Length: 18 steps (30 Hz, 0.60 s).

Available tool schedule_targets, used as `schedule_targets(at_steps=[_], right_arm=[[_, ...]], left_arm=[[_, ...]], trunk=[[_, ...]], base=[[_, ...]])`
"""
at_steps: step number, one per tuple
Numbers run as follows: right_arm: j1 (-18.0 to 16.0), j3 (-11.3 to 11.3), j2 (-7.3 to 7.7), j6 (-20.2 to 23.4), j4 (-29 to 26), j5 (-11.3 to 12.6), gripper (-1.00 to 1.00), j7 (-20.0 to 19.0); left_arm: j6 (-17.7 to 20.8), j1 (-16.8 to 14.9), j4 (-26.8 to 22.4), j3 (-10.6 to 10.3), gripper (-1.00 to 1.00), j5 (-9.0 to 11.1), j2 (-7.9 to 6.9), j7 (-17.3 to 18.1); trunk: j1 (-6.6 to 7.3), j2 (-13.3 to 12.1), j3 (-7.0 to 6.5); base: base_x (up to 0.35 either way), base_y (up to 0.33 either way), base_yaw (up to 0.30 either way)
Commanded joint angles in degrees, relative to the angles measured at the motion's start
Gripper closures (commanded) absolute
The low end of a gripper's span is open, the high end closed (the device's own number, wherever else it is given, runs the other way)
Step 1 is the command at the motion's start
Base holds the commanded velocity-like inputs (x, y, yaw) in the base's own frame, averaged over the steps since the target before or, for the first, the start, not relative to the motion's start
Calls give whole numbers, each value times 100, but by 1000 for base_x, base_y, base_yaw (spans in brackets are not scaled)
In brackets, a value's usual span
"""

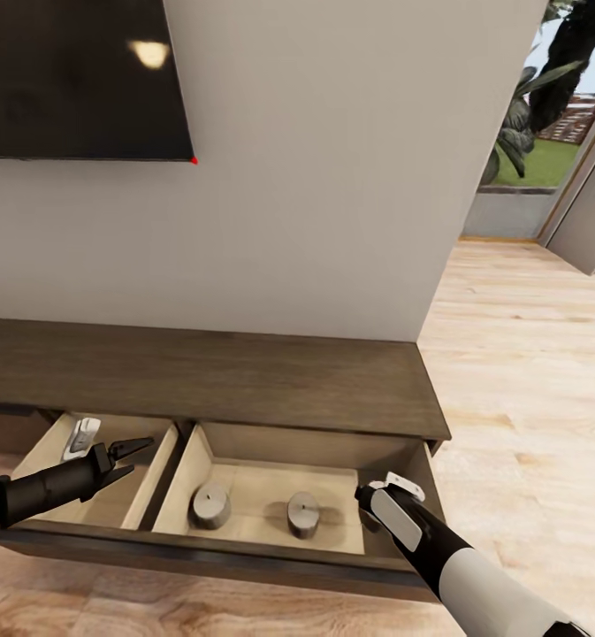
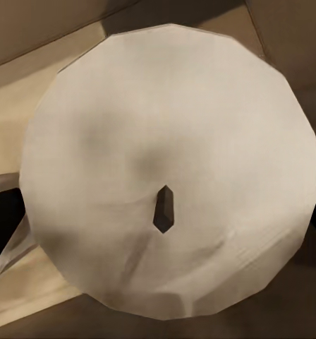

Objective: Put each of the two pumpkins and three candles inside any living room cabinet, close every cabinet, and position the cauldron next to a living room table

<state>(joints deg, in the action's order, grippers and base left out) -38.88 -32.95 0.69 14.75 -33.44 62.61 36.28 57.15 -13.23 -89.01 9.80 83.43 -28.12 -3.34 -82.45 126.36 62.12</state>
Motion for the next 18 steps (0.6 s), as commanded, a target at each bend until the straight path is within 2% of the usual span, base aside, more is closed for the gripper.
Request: schedule_targets(at_steps=[1,5,14,18], right_arm=[[-6,-36,10,27,-9,8,100,-7],[-6,-28,25,45,-6,19,100,-250],[-6,-27,28,56,-5,30,100,-304],[-6,-27,28,66,-5,31,100,-305]], left_arm=[[24,-4,-3,5,-100,42,0,-35],[24,-4,-3,5,-100,42,0,-35],[24,-4,-3,5,-100,42,-8,-35],[24,-4,-3,5,-100,42,-9,-35]], trunk=[[-22,44,23],[-109,204,95],[-109,204,95],[-109,204,95]], base=[[0,0,0],[0,0,0],[3,0,0],[148,0,0]])
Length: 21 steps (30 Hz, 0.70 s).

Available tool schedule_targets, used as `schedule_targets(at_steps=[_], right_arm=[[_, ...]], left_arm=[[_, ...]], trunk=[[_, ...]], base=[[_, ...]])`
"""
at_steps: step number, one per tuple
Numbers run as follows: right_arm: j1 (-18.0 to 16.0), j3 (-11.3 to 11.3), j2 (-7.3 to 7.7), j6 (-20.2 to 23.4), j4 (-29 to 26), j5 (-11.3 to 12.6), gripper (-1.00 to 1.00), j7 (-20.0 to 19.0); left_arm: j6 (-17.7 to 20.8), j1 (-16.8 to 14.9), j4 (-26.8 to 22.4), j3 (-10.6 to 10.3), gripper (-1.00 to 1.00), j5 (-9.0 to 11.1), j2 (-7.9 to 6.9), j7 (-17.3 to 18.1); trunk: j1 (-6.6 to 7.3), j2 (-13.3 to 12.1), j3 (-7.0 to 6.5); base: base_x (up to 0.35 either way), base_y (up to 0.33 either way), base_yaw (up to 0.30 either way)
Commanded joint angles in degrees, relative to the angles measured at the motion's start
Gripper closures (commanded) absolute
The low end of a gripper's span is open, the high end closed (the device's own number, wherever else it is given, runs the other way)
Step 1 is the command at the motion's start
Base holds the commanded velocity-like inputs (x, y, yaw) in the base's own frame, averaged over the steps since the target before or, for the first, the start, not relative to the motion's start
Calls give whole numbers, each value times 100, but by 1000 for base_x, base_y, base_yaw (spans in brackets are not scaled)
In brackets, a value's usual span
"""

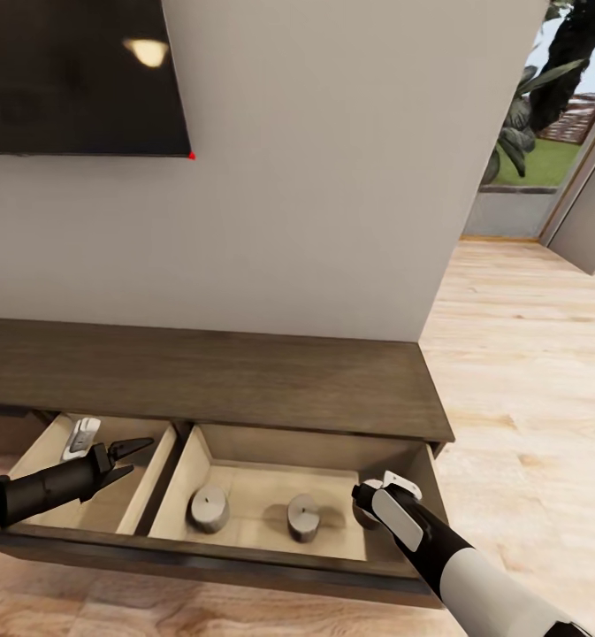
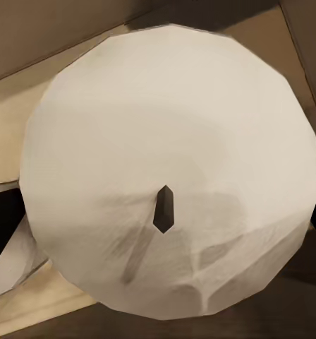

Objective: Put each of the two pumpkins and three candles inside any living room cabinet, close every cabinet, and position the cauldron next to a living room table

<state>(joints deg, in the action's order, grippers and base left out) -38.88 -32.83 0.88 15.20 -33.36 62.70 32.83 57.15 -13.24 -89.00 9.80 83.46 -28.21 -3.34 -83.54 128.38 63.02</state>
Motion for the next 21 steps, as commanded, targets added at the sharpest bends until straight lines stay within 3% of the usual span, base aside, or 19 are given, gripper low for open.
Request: schedule_targets(at_steps=[1,9,21], right_arm=[[-5,-39,8,25,-13,23,100,39],[-5,-39,8,42,-12,23,100,39],[-5,-31,11,44,-4,25,100,39]], left_arm=[[25,-3,-3,5,-100,39,0,-35],[25,-3,-3,5,-100,41,0,-35],[25,-3,-3,8,-100,48,0,-35]], trunk=[[0,2,5],[0,2,5],[0,2,5]], base=[[75,0,0],[127,59,0],[10,25,0]])
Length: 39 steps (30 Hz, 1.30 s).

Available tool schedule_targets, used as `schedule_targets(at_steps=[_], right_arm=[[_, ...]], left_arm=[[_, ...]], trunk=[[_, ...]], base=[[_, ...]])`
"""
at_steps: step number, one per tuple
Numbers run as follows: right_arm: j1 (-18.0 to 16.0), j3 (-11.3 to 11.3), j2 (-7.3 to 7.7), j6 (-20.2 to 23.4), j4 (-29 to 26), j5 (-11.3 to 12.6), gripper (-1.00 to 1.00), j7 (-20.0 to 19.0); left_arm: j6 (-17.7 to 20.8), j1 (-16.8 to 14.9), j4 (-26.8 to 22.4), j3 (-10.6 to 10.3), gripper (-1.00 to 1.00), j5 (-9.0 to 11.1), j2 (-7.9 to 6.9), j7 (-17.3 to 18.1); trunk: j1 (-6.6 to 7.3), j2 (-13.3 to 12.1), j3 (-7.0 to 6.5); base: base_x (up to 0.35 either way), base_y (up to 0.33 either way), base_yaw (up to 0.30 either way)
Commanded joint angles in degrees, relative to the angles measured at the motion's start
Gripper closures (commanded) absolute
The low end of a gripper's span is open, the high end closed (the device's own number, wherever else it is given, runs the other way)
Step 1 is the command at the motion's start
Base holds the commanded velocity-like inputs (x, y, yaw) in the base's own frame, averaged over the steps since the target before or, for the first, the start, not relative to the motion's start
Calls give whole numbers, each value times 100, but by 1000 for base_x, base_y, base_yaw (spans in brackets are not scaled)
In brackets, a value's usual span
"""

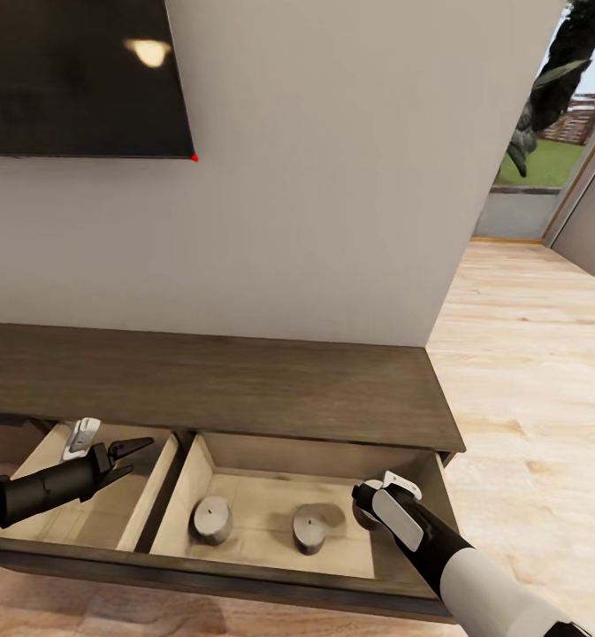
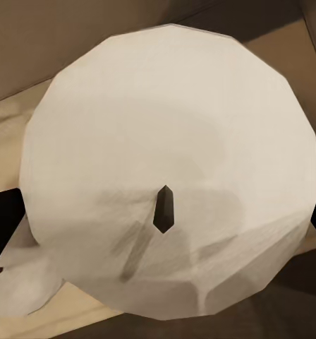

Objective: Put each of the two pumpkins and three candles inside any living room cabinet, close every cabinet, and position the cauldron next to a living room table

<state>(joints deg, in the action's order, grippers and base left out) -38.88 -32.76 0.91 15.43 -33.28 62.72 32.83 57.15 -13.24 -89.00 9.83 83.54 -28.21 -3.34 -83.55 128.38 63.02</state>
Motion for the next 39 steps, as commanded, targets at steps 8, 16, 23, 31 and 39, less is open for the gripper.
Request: schedule_targets(at_steps=[8,16,23,31,39], right_arm=[[-5,-30,8,21,-4,30,100,39],[-5,-29,6,21,-3,30,100,39],[-5,-29,6,21,-3,30,100,39],[-5,-29,6,21,-3,28,100,39],[-5,-31,-1,21,-3,22,100,39]], left_arm=[[25,-3,-3,10,-100,46,0,-34],[25,-3,-3,10,-100,48,0,-33],[25,-3,-3,10,-100,48,0,-28],[33,22,-9,13,-100,418,-14,24],[33,141,-12,33,-100,597,-19,108]], trunk=[[-153,283,130],[-329,604,274],[-482,884,400],[-592,1085,489],[-592,1085,489]], base=[[0,0,0],[0,0,0],[0,0,0],[0,0,0],[0,0,0]])
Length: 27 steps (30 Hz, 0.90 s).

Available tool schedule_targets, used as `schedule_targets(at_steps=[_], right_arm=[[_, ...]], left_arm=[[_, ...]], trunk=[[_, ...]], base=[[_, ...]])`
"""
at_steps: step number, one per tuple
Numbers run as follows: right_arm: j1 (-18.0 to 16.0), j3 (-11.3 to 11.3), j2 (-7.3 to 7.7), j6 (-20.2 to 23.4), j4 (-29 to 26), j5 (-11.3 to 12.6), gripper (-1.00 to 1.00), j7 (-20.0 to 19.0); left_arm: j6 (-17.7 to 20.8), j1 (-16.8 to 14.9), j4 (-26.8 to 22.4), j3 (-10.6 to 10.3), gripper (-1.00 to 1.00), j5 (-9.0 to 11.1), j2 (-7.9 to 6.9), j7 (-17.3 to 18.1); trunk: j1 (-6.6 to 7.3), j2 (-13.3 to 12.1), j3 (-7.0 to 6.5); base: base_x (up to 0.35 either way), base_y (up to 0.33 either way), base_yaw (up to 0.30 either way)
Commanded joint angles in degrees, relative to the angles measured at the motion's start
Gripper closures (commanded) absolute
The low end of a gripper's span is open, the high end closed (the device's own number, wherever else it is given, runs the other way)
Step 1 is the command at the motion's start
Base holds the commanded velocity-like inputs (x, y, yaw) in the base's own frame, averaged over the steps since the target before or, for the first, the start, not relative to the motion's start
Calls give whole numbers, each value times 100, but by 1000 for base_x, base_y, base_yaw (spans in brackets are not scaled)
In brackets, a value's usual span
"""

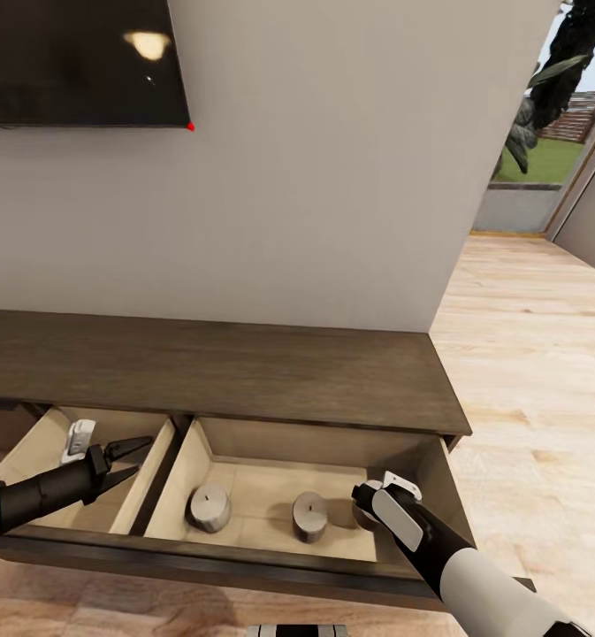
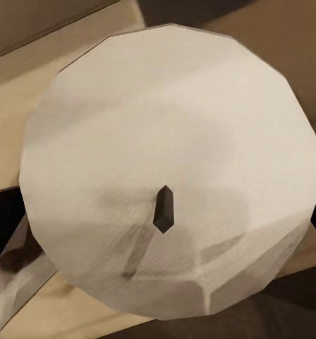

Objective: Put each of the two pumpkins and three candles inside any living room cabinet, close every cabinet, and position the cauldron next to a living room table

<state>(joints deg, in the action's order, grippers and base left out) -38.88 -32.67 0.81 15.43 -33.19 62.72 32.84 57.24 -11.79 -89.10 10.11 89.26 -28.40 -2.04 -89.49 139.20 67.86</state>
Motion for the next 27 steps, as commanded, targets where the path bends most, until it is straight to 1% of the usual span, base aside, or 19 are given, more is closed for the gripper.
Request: schedule_targets(at_steps=[1,21,22,27], right_arm=[[-5,-42,8,23,-12,22,100,39],[-5,-55,7,30,-12,21,100,39],[-5,-55,7,30,-12,21,-100,39],[-5,-55,13,30,-12,21,-100,39]], left_arm=[[24,-1,-2,3,-100,27,0,-22],[24,2,-2,4,-100,30,0,-22],[24,2,-2,2,-100,30,-1,-21],[24,2,-2,1,-100,30,-1,-24]], trunk=[[1,2,5],[1,2,5],[1,2,5],[1,2,5]], base=[[0,0,0],[0,0,0],[0,0,0],[0,0,0]])
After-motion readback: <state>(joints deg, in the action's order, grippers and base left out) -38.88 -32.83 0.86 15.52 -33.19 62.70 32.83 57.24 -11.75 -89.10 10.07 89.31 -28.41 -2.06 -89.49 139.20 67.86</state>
